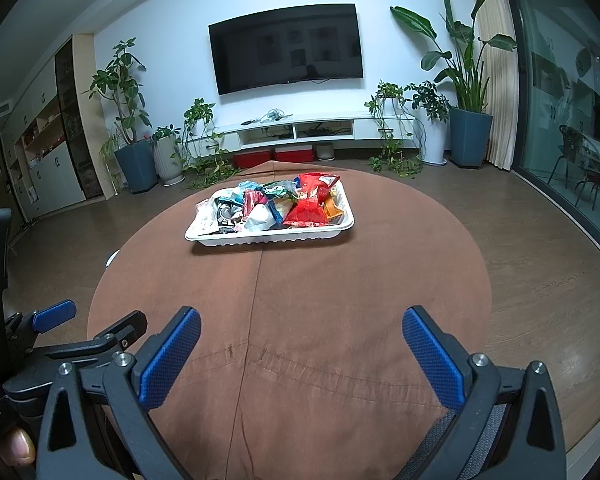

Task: Organize snacks

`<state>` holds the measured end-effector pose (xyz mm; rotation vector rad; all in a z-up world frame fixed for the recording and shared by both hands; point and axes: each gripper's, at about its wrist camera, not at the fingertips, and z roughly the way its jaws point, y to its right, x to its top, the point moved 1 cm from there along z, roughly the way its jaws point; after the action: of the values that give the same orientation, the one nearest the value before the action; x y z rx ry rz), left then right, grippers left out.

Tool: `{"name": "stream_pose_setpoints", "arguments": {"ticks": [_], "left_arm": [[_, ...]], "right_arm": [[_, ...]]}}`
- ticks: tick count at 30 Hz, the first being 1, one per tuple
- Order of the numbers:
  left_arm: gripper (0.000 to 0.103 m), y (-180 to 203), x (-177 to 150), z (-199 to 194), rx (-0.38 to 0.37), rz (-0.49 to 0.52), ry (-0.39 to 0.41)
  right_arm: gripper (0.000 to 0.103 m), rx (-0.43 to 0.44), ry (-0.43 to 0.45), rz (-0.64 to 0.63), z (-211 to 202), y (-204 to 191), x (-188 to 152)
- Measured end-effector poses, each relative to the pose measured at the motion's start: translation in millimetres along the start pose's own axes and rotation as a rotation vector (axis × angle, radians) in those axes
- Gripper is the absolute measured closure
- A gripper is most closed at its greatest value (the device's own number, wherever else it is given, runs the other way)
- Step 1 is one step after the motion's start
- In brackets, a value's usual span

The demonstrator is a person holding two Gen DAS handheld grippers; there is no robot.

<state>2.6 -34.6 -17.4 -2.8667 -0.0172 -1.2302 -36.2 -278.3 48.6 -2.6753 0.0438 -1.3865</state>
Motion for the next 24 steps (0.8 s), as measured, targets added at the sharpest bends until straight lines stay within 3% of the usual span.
{"name": "stream_pose_setpoints", "arguments": {"ticks": [24], "left_arm": [[0.0, -0.6, -0.5, -0.5, 0.003, 0.0, 0.002]], "right_arm": [[0.0, 0.0, 0.0, -0.001, -2.0, -0.8, 1.1]]}}
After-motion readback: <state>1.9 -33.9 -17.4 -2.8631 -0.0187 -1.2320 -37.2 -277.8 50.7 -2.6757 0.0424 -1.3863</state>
